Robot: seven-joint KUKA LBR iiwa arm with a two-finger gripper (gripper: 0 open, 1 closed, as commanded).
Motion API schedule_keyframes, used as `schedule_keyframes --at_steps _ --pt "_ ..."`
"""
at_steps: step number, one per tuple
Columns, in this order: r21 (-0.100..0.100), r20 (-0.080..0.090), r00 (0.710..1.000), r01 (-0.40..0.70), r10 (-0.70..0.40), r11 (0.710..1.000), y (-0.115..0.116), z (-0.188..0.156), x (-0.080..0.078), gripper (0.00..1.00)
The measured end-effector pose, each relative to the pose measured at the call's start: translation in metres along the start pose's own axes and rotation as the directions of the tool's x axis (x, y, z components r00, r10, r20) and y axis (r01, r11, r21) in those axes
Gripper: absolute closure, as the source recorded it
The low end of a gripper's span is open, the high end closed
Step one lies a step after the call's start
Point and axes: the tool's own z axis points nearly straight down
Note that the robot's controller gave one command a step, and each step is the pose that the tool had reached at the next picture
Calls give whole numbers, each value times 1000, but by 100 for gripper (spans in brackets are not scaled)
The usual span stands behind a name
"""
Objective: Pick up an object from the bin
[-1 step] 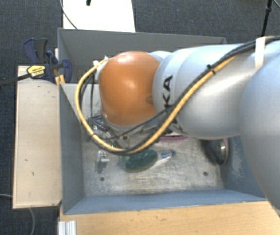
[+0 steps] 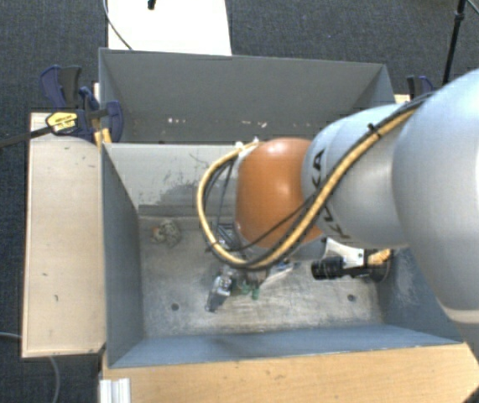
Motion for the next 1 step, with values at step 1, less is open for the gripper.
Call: schedule_keyframes --at_steps 1 --pt "-6 7 979 206 -206 979 -64 43 -45 0"
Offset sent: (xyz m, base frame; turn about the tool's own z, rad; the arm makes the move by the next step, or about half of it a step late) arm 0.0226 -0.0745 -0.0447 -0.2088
